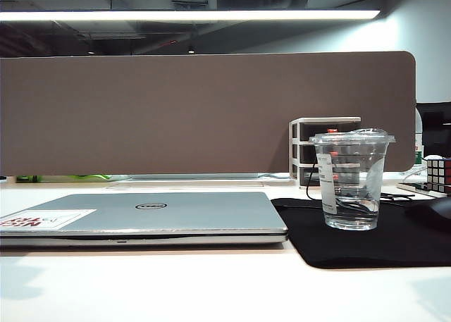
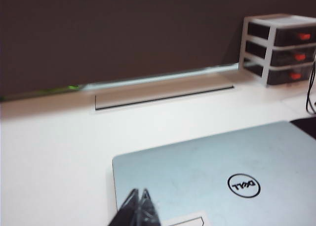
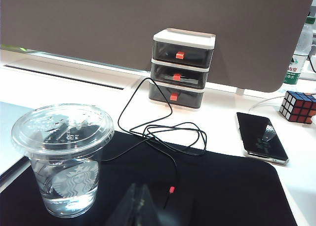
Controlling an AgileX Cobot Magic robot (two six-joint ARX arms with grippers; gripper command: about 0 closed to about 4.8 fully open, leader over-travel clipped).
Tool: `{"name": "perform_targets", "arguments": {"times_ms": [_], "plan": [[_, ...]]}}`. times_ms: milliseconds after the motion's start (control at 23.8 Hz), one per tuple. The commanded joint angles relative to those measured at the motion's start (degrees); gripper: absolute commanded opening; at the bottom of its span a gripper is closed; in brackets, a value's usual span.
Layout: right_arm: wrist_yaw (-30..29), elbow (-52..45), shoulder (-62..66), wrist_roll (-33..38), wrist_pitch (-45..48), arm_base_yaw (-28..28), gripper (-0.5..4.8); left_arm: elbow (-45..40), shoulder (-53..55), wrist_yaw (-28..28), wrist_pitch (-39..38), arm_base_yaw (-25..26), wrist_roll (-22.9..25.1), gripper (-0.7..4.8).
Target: Pick up the coffee cup and place it on the right side of the laptop.
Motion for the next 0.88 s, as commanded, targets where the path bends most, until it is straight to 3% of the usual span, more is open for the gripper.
{"name": "perform_targets", "arguments": {"times_ms": [42,168,294,461,503,797,881], "plan": [[0.2,-0.4,-0.1,-0.4,1.0,0.0,-0.01,-1.4,-6.5,-0.2,-0.9,0.1,0.2,-0.06],[-0.1,-0.4,-0.1,-0.4,1.0,0.0,-0.01,-1.4,-13.4,-0.8,-7.8,0.1,0.5,-0.06],[0.1,-0.4,-0.1,-0.9,1.3,0.0,-0.01,-1.4,-17.9,-1.0,-12.0,0.1,4.0,-0.06],[0.3,-0.4,0.0,-5.4,2.8,0.0,-0.01,-1.4,-18.6,-1.0,-11.6,0.2,3.9,-0.06],[2.9,-0.4,-0.1,-5.2,3.1,0.0,-0.01,-1.4,-18.6,-1.4,-11.5,0.2,3.9,-0.06],[9.2,-0.4,-0.1,-4.5,3.5,0.0,-0.01,-1.4,-18.6,-11.6,-11.2,0.2,3.9,-0.06],[10.5,-0.4,-0.1,-3.8,3.6,0.0,-0.01,-1.4,-18.6,-11.5,-11.1,0.2,3.9,-0.06]]}}
